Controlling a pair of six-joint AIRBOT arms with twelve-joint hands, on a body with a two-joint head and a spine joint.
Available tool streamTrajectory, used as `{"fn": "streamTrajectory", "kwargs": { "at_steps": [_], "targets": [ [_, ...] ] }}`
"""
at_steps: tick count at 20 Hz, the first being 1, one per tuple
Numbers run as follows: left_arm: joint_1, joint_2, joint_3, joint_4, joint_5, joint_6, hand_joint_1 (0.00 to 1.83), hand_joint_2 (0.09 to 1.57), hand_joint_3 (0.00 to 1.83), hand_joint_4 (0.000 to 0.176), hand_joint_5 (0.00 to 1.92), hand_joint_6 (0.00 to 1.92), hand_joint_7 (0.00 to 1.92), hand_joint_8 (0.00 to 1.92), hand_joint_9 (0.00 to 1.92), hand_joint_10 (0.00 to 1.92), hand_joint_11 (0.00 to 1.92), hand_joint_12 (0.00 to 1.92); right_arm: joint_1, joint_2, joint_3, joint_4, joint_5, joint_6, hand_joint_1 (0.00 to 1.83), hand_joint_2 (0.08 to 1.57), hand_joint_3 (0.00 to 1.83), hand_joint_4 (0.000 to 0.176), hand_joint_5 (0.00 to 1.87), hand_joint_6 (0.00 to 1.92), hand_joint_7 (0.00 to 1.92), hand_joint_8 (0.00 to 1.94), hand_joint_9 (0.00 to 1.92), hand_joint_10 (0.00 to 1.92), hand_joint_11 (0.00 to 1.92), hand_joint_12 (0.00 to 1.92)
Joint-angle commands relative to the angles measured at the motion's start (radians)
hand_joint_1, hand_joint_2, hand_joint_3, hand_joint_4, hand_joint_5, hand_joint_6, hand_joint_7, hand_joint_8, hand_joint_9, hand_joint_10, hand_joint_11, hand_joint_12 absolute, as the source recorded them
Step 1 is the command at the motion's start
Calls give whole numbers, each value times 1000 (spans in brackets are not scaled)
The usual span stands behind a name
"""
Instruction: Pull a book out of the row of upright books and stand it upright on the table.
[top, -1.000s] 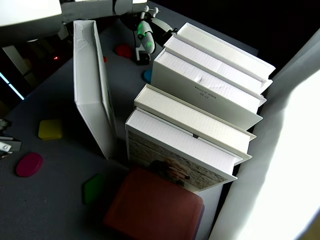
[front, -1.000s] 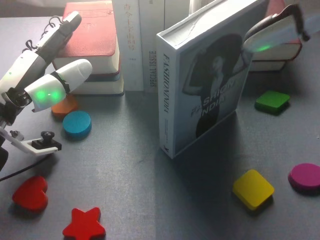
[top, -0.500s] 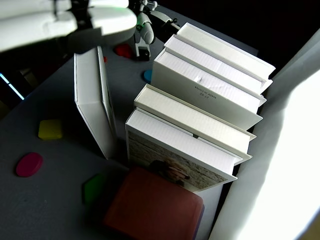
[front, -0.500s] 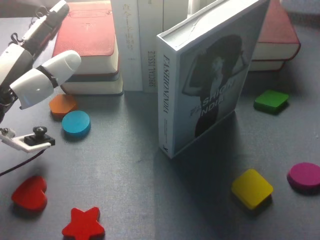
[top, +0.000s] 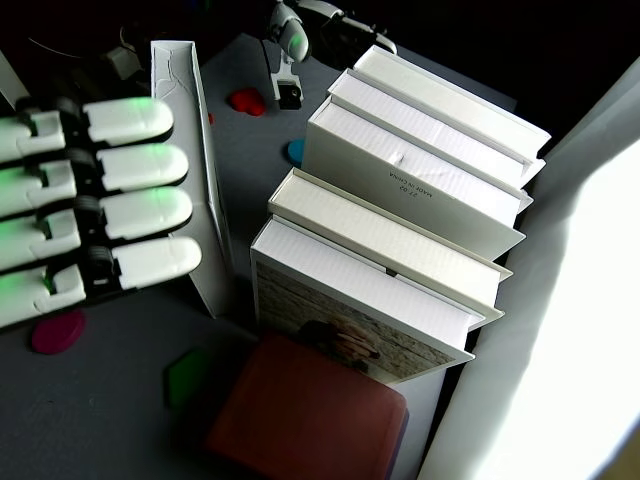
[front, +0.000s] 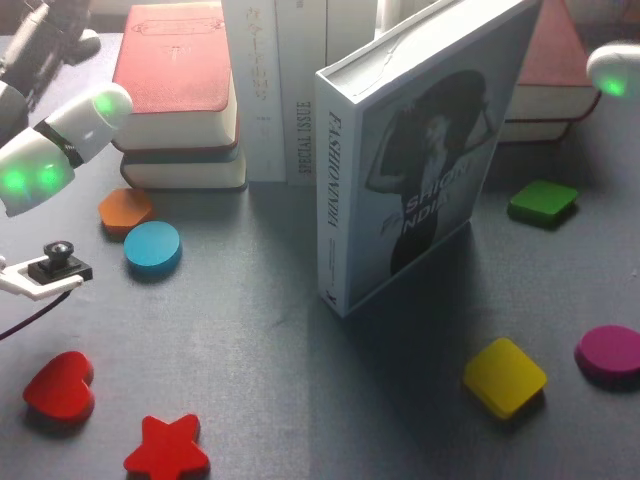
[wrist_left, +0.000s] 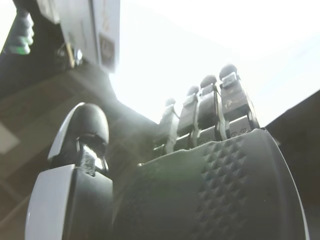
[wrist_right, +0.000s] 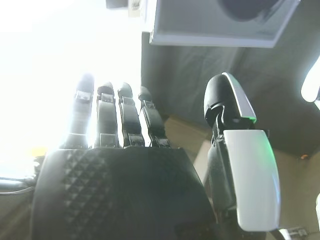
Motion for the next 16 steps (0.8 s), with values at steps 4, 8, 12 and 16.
{"fn": "streamTrajectory", "kwargs": {
  "at_steps": [4, 8, 12, 16],
  "targets": [
    [1, 21, -15, -8, -174, -1, 327, 1365, 1, 92, 0, 0, 0, 0, 2, 2, 1, 332, -134, 2, -42, 188, 351, -35, 326, 1373, 33, 0, 0, 0, 0, 0, 0, 0, 0, 0],
    [8, 28, -27, -6, -210, -1, 301, 1356, 0, 126, 0, 0, 0, 0, 0, 0, 0, 432, -166, -20, -57, 206, 412, -51, 234, 1449, 27, 0, 0, 0, 0, 0, 0, 0, 0, 0],
    [8, 36, -40, 8, -241, -2, 176, 1392, 1, 116, 0, 0, 0, 0, 0, 0, 0, 43, -178, -23, -88, 214, 448, -101, 394, 1377, 0, 0, 0, 0, 0, 0, 0, 0, 0, 0],
    [2, 44, -50, 30, -247, 0, 186, 1391, 0, 112, 0, 0, 0, 0, 0, 0, 0, 33, -204, -12, -109, 227, 484, -117, 401, 1371, 0, 0, 0, 0, 0, 0, 0, 0, 0, 0]
  ]
}}
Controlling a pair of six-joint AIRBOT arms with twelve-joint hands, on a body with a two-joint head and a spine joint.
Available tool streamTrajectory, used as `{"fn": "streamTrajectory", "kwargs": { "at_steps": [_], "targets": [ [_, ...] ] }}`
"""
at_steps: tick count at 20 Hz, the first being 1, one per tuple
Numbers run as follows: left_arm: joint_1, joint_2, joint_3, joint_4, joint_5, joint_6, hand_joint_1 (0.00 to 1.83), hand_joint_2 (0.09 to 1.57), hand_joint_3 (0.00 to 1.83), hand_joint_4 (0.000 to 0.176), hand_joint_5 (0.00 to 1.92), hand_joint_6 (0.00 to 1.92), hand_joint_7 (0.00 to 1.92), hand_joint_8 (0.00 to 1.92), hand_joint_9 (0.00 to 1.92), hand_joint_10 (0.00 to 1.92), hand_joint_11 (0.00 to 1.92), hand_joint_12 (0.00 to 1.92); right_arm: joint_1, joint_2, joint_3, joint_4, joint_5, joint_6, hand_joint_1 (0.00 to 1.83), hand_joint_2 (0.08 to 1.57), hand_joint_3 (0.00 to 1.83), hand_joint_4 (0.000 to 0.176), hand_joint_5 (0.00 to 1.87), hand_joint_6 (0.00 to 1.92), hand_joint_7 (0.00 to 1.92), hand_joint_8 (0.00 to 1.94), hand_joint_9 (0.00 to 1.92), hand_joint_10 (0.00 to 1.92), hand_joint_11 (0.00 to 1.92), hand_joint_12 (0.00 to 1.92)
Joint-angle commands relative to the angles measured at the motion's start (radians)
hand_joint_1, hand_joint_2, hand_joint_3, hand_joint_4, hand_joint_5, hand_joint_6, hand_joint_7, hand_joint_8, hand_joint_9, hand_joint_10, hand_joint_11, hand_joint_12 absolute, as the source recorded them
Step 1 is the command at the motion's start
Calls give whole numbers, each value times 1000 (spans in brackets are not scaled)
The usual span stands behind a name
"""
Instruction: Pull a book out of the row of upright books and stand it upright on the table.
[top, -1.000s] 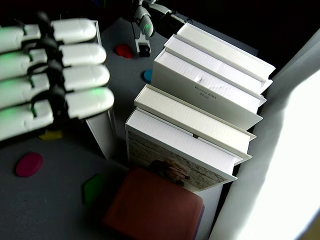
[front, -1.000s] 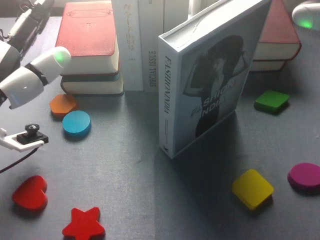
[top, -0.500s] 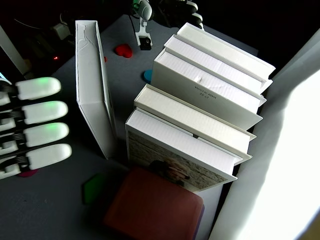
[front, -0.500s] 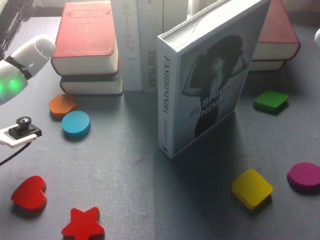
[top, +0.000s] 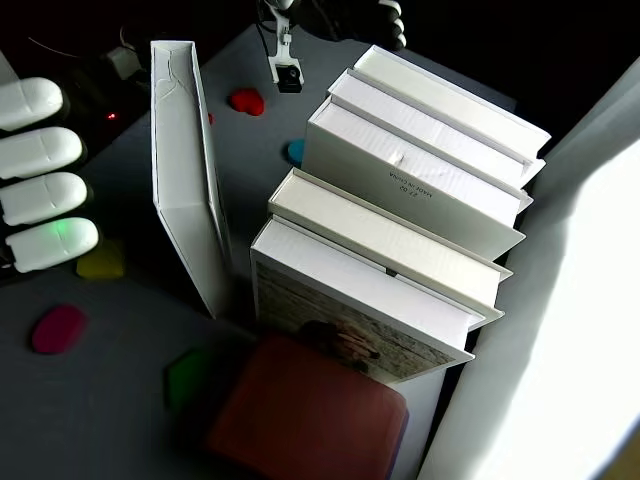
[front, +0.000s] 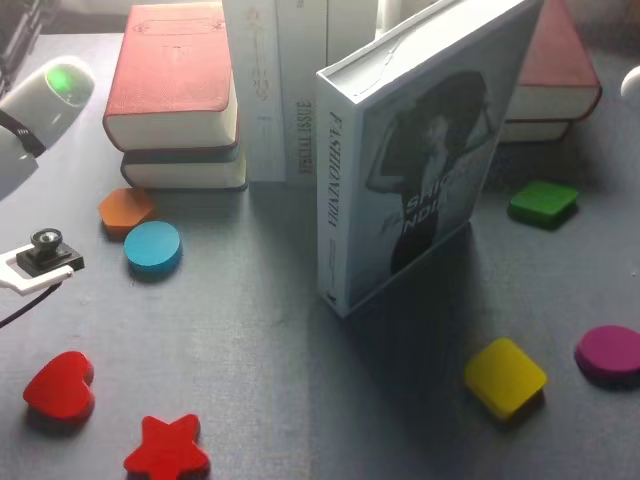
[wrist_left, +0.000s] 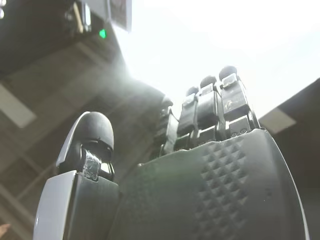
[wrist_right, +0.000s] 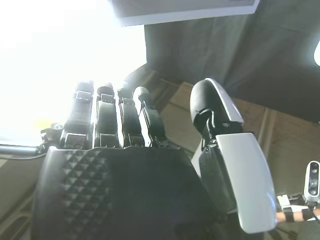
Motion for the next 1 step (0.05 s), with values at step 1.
{"fn": "streamTrajectory", "kwargs": {
  "at_steps": [1],
  "targets": [
    [-10, 8, 0, -5, -120, -6, 220, 1398, 1, 111, 0, 0, 0, 0, 0, 0, 0, 62, -1, 8, -4, 33, 143, -6, 460, 1352, 0, 0, 0, 0, 0, 0, 0, 0, 0, 0]
  ]
}}
